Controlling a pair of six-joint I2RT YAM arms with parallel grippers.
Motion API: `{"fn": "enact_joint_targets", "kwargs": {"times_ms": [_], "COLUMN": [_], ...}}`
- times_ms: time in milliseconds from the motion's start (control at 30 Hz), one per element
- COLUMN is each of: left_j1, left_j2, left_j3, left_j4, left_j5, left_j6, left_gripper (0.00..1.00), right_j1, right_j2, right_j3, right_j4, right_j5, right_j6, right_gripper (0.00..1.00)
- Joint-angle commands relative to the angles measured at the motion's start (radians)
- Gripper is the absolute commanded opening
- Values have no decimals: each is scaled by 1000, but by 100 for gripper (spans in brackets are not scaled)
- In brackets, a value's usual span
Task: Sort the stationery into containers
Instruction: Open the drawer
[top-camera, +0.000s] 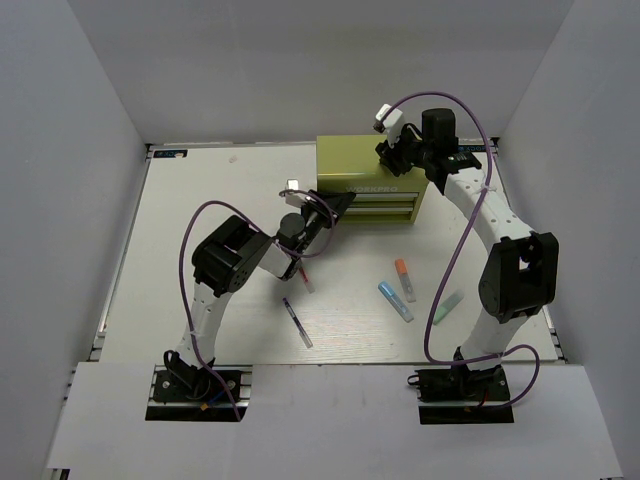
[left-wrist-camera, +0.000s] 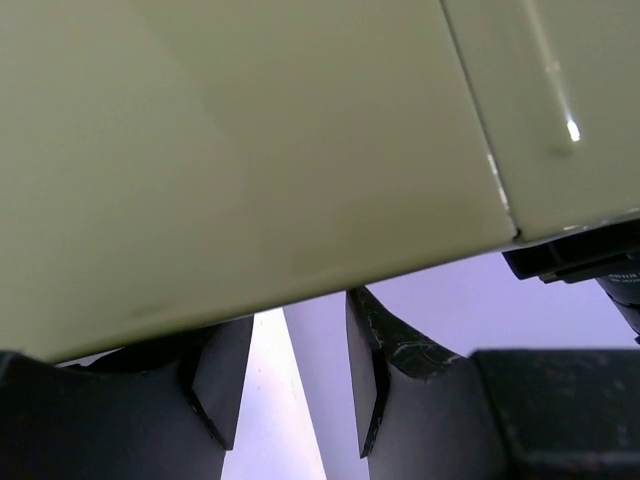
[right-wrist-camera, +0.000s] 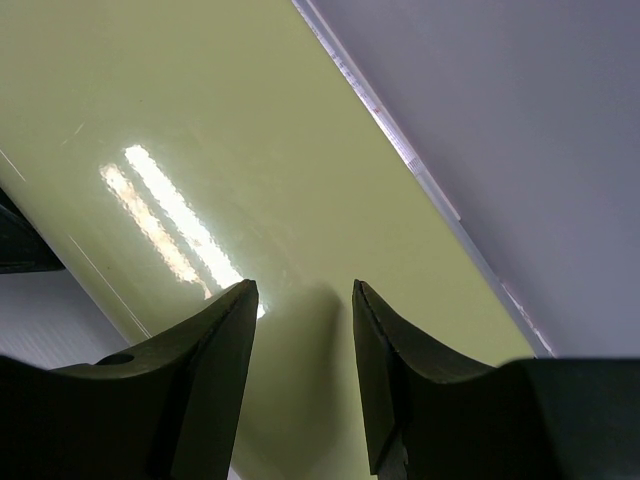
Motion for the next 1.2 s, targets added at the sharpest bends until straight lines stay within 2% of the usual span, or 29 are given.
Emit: {"fn": "enact_joint_targets", "kwargs": {"times_ms": [0,300,567,800,967,1167], "left_j1": [5,5,5,5,-4,-4], "left_j2": [-47,-26,14,14,23,33], "left_j3": [6,-3,66,66,66,75], "left_j4": [475,475,475,475,475,475], "left_j5": [-51,-103,-113,-179,-226,-245], "left_j6": [13,32,32,32,32,32], "left_gripper": [52,45,45,45,40,28], "right_j1": [-2,0,-2,1,4,4], "right_j2": [14,23,31,52,74,65], "right_j3": [25,29,31,60,72,48], "right_j4": [-26,-27,-34,-70,-129,-152], "right_j5": [13,22,33,48,50,50], "right_j6": [-11,-11,-17,-25,-52,-78], "right_gripper": [49,49,49,48,43,41]}}
